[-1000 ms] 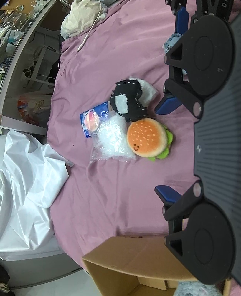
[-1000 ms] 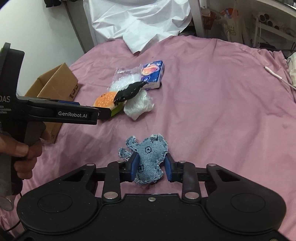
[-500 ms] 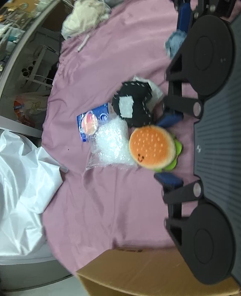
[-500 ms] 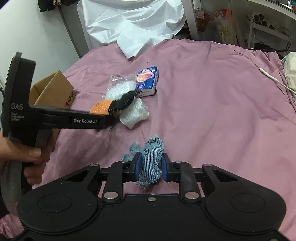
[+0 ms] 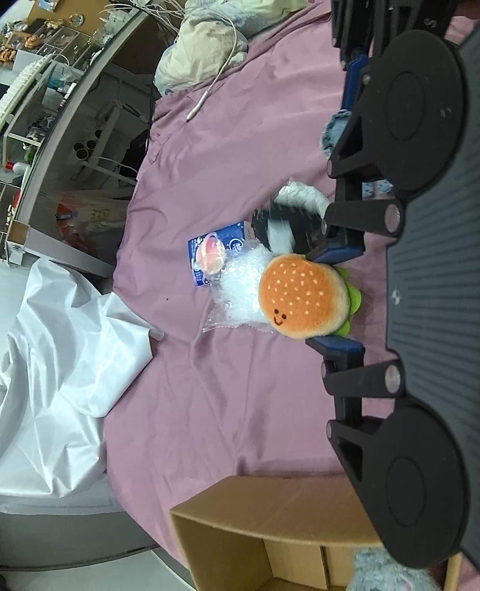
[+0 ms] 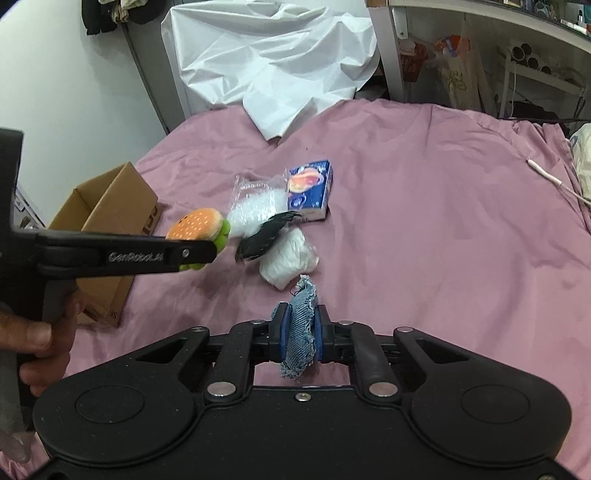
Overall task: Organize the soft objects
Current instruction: 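Lift the burger plush with the left tool while the right tool lifts the denim plush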
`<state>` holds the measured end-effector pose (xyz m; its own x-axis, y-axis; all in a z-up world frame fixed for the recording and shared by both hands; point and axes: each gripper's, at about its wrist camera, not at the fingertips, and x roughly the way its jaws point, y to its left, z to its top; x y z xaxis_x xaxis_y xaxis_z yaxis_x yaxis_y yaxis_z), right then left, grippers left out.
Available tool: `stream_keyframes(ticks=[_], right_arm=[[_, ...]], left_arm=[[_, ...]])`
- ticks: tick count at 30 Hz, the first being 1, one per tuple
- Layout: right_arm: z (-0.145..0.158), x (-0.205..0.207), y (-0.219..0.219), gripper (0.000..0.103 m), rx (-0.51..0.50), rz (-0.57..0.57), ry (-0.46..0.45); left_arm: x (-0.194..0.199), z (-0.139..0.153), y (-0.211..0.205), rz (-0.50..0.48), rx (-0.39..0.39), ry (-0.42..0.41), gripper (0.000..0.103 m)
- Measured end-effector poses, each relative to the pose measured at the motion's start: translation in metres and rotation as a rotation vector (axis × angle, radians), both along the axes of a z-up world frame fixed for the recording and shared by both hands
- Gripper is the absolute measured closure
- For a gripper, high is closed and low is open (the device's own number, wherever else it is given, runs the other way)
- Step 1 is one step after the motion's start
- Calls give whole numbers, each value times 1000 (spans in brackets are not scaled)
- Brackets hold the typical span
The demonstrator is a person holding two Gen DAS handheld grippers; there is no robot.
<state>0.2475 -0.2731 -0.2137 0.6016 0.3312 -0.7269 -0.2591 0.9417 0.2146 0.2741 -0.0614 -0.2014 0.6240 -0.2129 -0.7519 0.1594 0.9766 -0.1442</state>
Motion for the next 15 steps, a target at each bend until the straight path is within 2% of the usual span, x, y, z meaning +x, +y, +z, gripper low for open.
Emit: stream_keyframes(ticks=[15], right_arm=[[19,6,14,89,38,1,-68]], left_arm=[[-21,33,21,24,-27,-36,64]])
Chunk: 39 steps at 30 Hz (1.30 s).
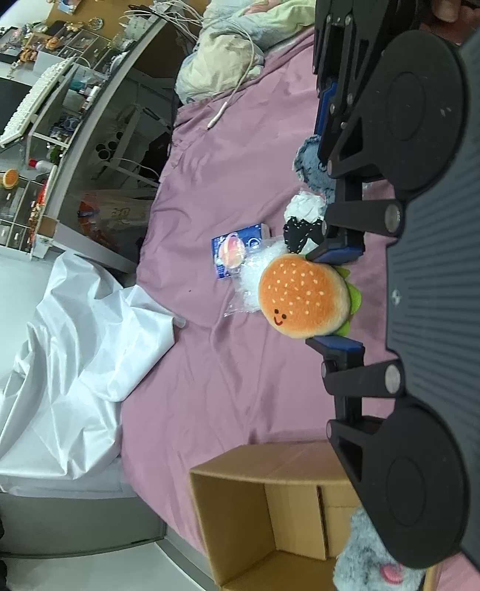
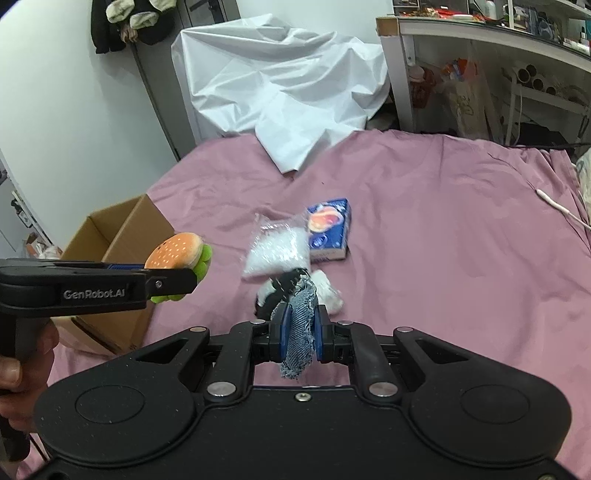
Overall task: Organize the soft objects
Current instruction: 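Lift the burger plush with the left tool while the right tool lifts the denim plush, then lower both plushes into the box and open both tools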
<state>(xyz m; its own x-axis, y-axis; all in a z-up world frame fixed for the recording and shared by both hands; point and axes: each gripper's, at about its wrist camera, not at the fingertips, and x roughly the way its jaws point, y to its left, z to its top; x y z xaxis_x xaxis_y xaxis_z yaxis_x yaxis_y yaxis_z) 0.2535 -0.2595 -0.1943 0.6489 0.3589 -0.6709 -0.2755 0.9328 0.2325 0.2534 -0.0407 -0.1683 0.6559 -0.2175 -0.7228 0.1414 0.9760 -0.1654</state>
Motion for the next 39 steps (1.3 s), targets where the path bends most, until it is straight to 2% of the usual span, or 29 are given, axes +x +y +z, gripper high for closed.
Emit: stream_keyframes(ticks=[17,29,39], right_arm=[[27,7,38,89,64,64,-67],[36,9,68,89,104,120,-86],[48,6,90,89,137,156,-109]], left_arm=[[-15,41,50,97,-3,-57,64],[-20,51,112,230,21,-41,64],[-32,45,129,256,37,-1,64]])
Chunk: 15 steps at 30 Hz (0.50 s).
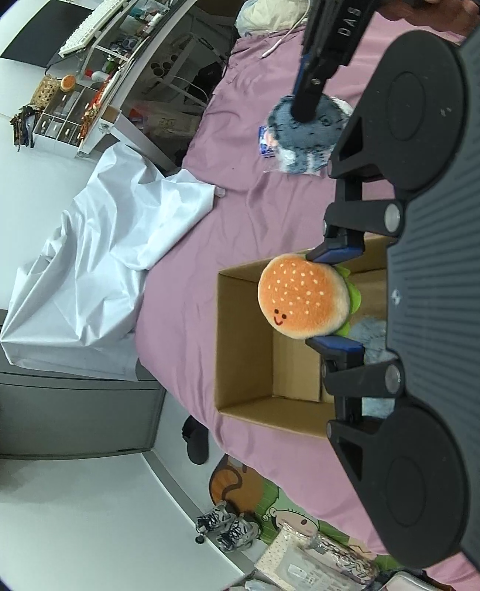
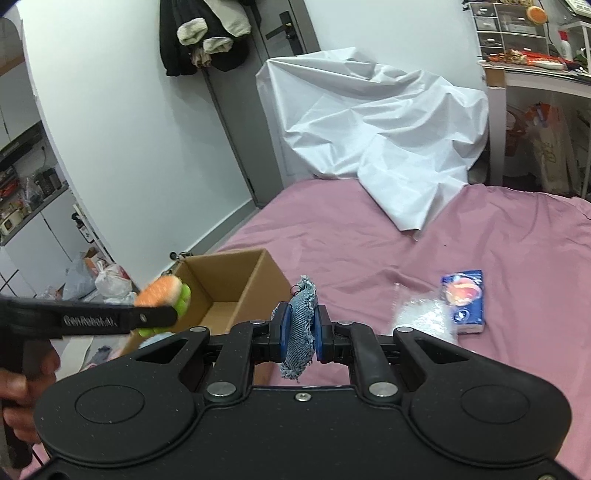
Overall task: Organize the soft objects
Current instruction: 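Lower both plushes into the box and open both tools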
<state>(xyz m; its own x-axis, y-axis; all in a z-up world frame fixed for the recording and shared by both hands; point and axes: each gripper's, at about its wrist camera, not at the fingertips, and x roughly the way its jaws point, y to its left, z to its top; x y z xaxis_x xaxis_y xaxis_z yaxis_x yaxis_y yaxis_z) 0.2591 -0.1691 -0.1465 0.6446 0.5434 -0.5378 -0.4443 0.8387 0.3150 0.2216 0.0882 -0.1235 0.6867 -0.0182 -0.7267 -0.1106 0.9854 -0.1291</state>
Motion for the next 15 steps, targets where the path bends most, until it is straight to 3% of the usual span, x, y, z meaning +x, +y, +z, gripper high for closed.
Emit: stream_keyframes(ticks=[12,15], right_arm=[[11,-3,25,89,26,45,-15],[14,-5,33,89,34,59,-21]], left_arm=[[-8,-15,10,32,-32,73,63],[-9,-16,9,46,12,78,63]])
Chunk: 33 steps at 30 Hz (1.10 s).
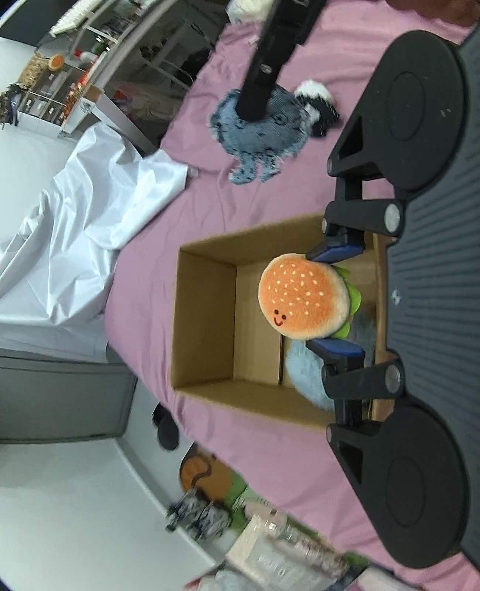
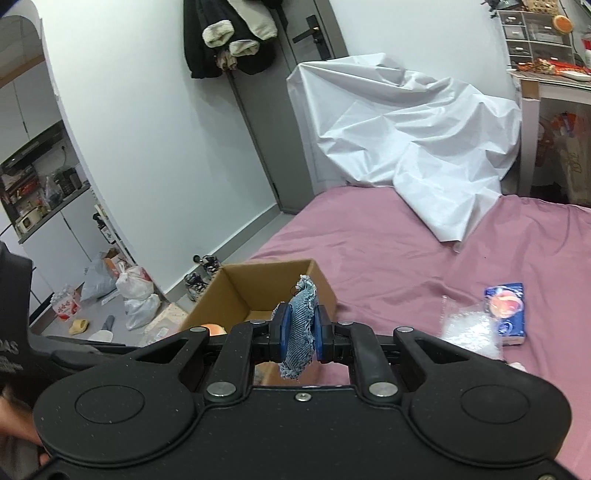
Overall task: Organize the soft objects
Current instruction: 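Lower both plushes into the box and open both tools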
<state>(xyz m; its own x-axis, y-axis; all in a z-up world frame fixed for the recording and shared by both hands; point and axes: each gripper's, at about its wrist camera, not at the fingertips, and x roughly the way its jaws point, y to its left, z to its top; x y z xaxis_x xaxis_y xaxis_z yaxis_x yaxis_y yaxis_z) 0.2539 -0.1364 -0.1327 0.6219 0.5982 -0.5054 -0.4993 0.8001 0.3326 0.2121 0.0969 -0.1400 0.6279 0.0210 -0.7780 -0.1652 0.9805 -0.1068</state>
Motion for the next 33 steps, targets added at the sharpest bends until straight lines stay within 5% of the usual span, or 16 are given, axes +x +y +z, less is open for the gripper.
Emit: stream_keyframes(ticks=[30,33], right_arm=[[-9,-4,68,86,38,97,58],[-9,-6,66,71,34,89,69]], left_arm=[[-21,21,41,79,-15,10,48],[-23,20,44,85,-12,10,44]])
